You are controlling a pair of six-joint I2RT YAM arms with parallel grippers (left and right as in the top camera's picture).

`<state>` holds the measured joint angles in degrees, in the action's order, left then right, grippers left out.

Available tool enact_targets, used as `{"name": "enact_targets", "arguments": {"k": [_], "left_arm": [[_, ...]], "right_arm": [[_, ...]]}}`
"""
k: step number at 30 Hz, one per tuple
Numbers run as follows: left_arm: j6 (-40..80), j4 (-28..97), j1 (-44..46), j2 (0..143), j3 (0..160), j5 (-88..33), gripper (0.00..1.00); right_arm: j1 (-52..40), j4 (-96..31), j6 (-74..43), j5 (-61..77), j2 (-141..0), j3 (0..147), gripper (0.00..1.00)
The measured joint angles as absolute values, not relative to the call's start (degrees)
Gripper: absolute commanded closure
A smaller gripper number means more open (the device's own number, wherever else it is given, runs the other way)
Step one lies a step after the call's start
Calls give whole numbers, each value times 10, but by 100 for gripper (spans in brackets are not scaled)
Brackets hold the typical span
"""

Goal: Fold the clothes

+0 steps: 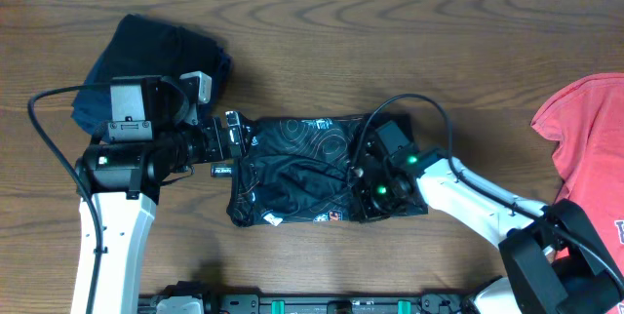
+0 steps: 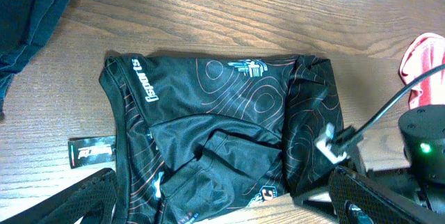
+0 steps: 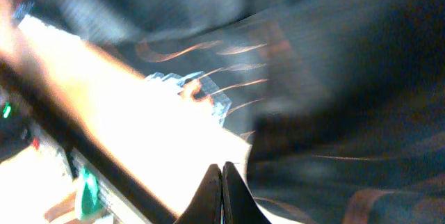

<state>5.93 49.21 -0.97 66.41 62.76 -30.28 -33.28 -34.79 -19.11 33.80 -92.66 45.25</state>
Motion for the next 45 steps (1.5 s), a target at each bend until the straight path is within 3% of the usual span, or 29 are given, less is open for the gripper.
{"name": "enact_targets", "arguments": {"k": [7,16,23,31,33,37,45], "left_arm": [[59,492,-10,664,628,-303,2],[59,490,-10,664,628,-303,2],[59,489,-10,664,628,-303,2],[59,489,-10,664,628,-303,2],[59,489,-10,664,628,-303,2],[59,493,-10,664,628,-303,2],[59,496,-10,664,628,-303,2]], "right_arm": [[-274,-344,-179,344,-909,474,99],[-151,-289,-270,242,-891,491,99],[-172,-201,-347,192,-951,491,99],[-281,120,-408,237,-1073,493,99],[-307,147,-410,260,-1080,495,99],[-318,92,-387,287,-1069,500,99],[-221,-251,-289,293,-927,521,96]]}}
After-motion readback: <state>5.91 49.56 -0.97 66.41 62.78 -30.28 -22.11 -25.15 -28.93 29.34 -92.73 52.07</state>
